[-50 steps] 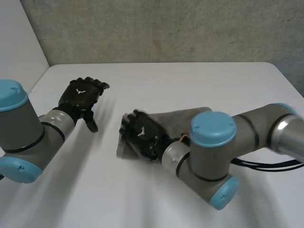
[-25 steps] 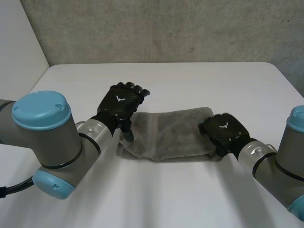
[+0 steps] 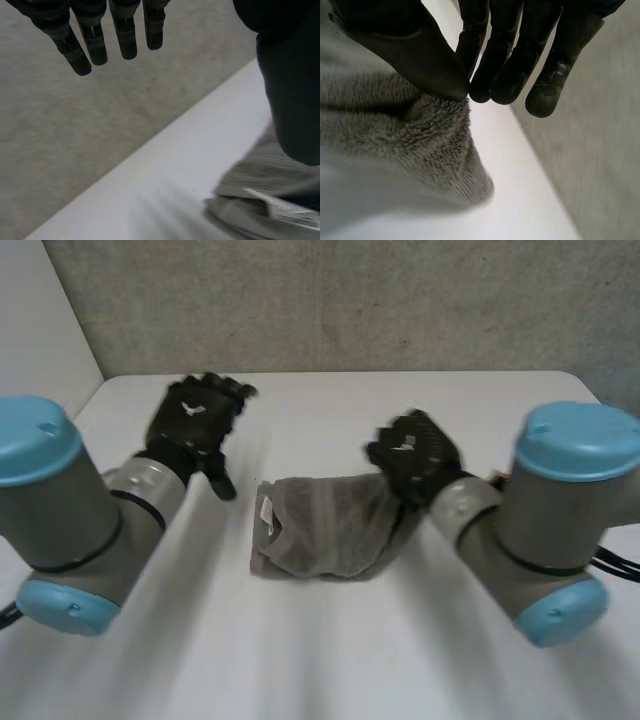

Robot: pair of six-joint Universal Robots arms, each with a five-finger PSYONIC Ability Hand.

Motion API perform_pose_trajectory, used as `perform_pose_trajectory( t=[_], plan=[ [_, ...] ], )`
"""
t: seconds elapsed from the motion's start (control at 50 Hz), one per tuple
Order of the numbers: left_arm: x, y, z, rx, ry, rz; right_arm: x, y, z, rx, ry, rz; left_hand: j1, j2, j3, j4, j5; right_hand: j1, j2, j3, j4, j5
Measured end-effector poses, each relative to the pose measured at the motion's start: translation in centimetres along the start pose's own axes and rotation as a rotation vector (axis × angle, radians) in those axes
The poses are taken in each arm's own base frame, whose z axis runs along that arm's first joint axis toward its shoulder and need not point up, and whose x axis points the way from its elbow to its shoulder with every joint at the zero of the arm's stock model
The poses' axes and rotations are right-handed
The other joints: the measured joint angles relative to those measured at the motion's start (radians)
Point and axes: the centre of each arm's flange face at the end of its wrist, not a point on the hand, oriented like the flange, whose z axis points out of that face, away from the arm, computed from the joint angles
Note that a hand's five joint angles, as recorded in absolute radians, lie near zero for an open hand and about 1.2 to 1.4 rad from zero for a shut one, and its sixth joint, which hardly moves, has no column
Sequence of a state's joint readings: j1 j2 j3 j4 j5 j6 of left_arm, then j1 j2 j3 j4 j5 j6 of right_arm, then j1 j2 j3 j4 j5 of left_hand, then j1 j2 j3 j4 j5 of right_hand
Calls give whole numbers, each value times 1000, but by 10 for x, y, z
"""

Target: Fold the towel.

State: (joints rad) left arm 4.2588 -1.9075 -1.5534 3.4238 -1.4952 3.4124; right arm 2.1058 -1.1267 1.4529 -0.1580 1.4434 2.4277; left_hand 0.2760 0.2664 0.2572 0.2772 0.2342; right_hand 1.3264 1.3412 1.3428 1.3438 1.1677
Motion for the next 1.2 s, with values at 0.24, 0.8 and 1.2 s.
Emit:
perform_pose_trajectory(
  t=[0.24, 0.8, 1.2],
  plan=[
    [-52, 0, -3, -1, -152, -131, -85, -49, 16, 224, -237, -62, -2, -5, -4, 0, -4, 24, 0, 0, 0, 6],
    [-50, 12, -5, -27, -145, -162, -3, 10, -6, -11, 4, 193, -2, -5, -4, 0, -4, -895, -899, -914, -925, -955],
    [-39, 20, -6, -45, -119, -161, 14, 113, -33, -259, -8, 444, -3, -5, -4, 0, -4, -730, -750, -750, -749, -738]
  ],
)
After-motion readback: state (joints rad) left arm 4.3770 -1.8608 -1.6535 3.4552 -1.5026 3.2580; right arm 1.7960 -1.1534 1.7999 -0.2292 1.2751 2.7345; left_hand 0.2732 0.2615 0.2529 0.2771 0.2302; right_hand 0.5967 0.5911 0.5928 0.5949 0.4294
